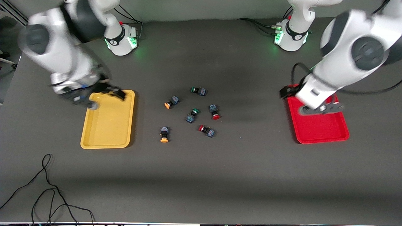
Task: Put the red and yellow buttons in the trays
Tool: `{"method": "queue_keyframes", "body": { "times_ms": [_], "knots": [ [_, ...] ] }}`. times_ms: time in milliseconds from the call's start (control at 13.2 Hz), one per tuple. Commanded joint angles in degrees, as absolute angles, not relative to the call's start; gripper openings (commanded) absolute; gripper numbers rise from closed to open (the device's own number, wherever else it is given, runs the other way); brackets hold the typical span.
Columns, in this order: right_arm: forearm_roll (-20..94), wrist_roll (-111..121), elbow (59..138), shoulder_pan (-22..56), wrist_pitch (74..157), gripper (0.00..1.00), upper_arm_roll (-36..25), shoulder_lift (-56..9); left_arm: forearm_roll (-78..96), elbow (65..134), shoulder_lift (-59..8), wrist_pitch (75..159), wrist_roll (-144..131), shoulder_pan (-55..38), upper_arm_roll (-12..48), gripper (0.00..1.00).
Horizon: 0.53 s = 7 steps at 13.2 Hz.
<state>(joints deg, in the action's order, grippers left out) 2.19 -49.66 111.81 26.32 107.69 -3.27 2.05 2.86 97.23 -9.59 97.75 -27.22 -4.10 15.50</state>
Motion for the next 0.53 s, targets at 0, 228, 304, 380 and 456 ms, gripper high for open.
{"method": "queue_keyframes", "body": {
  "times_ms": [0, 228, 304, 380, 456],
  "knots": [
    [1.76, -69.19, 117.15, 35.22, 113.80, 1.00, -3.87, 3.44, 5.18, 94.41, -18.25, 102.73, -44.40, -9.65, 14.77, 1.00],
    [1.32, -84.42, 119.70, 42.26, 118.90, 1.00, -3.87, 1.85, 5.45, 94.39, -25.29, 108.79, -54.99, -15.35, 14.77, 1.00],
    [1.14, -85.42, 121.36, 42.88, 120.13, 1.00, -3.95, 1.93, 5.54, 94.48, -27.31, 111.68, -58.85, -17.99, 14.77, 1.00],
    [1.06, -85.43, 123.64, 42.89, 122.06, 1.00, -3.96, 2.11, 5.36, 94.48, -29.77, 115.89, -63.24, -20.11, 14.77, 1.00],
    [0.88, -85.43, 126.97, 42.89, 125.65, 1.00, -3.96, 2.02, 5.01, 94.48, -32.06, 120.36, -67.98, -22.74, 14.77, 1.00]
  ]
}}
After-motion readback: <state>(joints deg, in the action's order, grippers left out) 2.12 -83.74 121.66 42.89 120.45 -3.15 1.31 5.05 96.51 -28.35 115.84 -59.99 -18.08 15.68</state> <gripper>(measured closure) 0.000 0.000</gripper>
